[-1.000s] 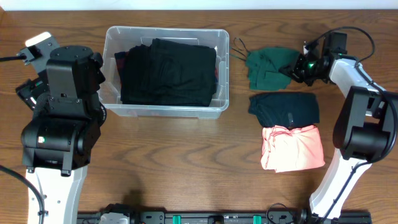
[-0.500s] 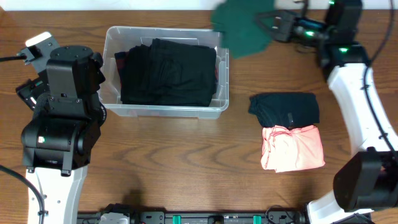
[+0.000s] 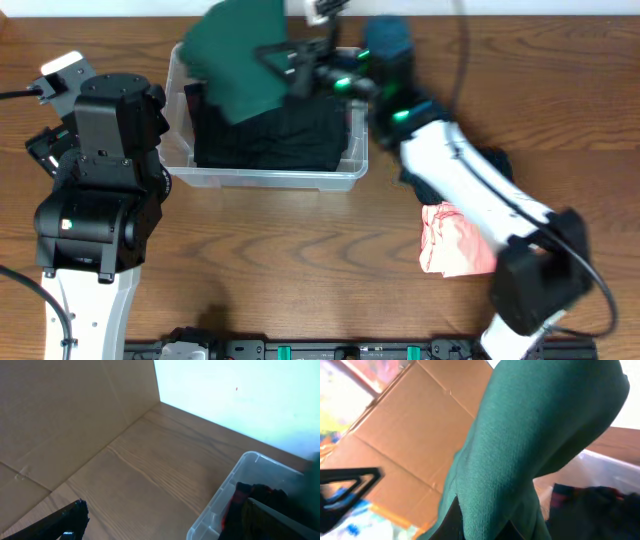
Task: Pack container
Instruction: 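Carry the green cloth with the right gripper into the bin and release, then move the right gripper back and grasp the folded black shirt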
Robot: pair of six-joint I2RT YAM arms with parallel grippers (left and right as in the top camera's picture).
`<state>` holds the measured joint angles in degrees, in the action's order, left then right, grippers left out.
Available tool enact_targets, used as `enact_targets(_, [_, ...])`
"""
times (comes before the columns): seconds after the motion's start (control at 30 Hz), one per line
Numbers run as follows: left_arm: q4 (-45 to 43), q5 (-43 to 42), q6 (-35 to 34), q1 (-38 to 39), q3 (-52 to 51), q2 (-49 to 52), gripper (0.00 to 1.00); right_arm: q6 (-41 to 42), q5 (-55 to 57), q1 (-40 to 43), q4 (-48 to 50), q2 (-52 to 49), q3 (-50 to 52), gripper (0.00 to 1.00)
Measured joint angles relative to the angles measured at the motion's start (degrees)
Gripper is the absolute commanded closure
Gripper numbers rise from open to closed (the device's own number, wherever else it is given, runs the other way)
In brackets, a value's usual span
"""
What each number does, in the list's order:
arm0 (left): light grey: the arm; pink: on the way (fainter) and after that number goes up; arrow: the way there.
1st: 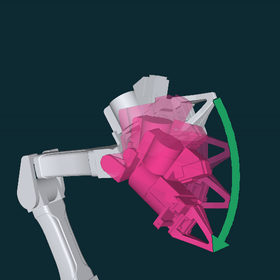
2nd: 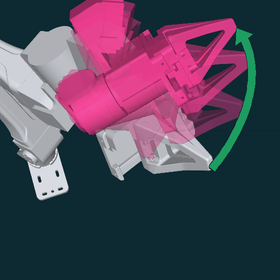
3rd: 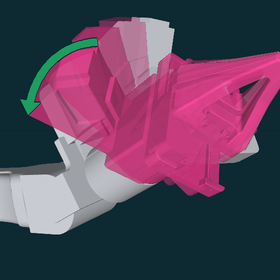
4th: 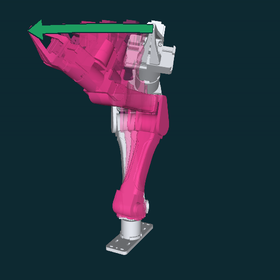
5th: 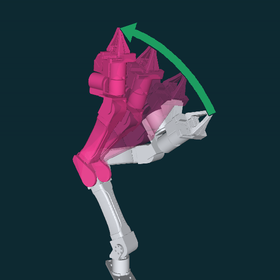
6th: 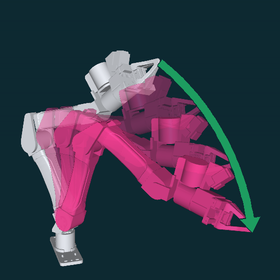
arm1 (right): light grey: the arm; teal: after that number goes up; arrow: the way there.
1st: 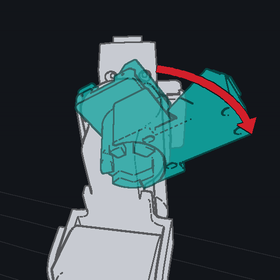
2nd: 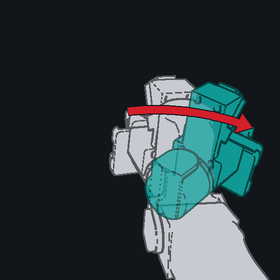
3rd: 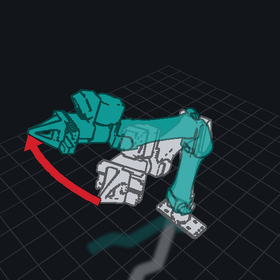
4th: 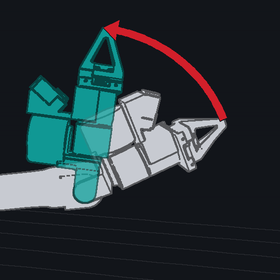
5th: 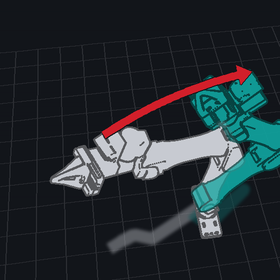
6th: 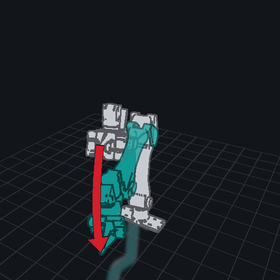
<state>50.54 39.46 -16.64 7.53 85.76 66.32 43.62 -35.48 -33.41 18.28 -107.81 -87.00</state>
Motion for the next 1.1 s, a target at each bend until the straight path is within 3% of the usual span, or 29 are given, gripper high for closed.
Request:
enact_targets(0.37, [0.07,-0.04,0.02,0.0,0.0,0.0,0.02,8.57,9.68,-6.14,8.37,-19.98,0.04,0.99])
enact_targets(0.63, [0.04,-0.02,0.02,0.0,0.02,0.0,0.02,11.04,7.63,-5.79,8.57,-22.34,-0.07,0.97])
enact_targets(0.67, [0.04,-0.02,0.02,0.0,0.0,0.0,0.02,11.02,7.41,-5.77,8.33,-22.34,-0.07,0.95])
enact_targets(0.77, [0.04,-0.02,0.02,0.0,0.02,0.0,0.02,9.66,5.57,-5.53,6.73,-22.32,-0.24,0.71])
enact_targets(1.1, [0.07,-0.02,0.02,0.0,0.02,0.0,0.02,-5.62,1.53,2.99,-22.01,-12.81,-0.24,0.53])
